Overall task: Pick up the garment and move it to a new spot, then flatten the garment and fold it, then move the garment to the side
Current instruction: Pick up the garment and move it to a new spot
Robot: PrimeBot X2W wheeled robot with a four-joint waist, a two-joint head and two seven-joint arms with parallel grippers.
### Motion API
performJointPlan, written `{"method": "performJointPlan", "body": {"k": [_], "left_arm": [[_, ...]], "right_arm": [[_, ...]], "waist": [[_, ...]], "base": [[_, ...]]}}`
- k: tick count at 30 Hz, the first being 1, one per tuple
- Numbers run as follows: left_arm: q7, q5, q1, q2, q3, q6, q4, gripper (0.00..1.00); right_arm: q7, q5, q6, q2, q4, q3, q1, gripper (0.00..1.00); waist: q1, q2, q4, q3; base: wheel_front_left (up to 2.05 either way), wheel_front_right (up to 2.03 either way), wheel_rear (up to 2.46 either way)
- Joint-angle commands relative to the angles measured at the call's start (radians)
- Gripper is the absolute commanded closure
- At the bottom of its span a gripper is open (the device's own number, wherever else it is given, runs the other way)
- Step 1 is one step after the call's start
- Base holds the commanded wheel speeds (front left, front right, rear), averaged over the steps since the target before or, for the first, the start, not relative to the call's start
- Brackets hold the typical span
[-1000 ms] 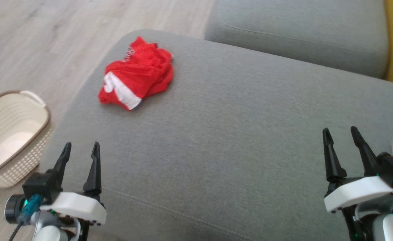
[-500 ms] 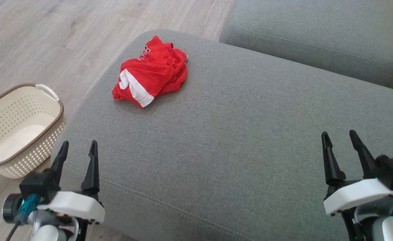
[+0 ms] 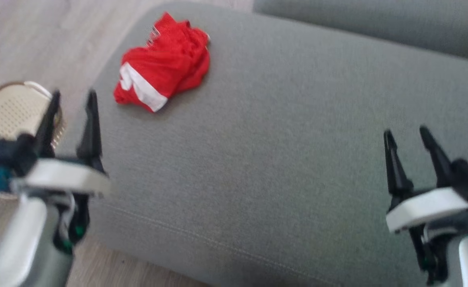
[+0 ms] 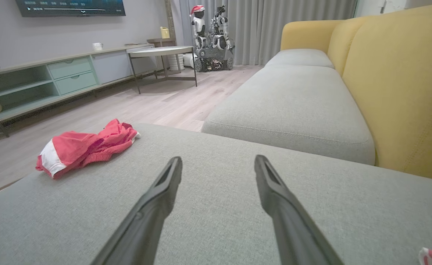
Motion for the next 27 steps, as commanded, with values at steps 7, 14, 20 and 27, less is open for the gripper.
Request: {"method": "performJointPlan", "body": {"k": [7, 14, 20, 27], "left_arm": [[0.006, -0.048, -0.337, 0.044, 0.073, -0.095, 0.21, 0.0], [0.083, -0.08, -0.518, 0.062, 0.045, -0.194, 0.532, 0.0], [0.138, -0.13, -0.653, 0.067, 0.035, -0.244, 0.805, 0.0], [0.193, -0.206, -0.725, 0.073, 0.039, -0.26, 1.023, 0.0]], "right_arm": [[0.026, -0.048, -0.001, -0.006, -0.084, 0.049, -0.152, 0.0], [0.02, -0.05, -0.001, -0.006, -0.079, 0.065, -0.2, 0.0], [0.017, -0.054, -0.001, -0.006, -0.085, 0.069, -0.217, 0.0], [0.029, -0.067, -0.001, -0.006, -0.108, 0.078, -0.236, 0.0]], "waist": [[0.0, 0.0, -0.127, 0.222], [0.0, 0.0, -0.188, 0.298], [0.0, 0.0, -0.22, 0.351], [0.0, 0.0, -0.246, 0.4]], "base": [[0.0, 0.0, 0.0], [0.0, 0.0, 0.0], [0.0, 0.0, 0.0], [0.0, 0.0, 0.0]]}}
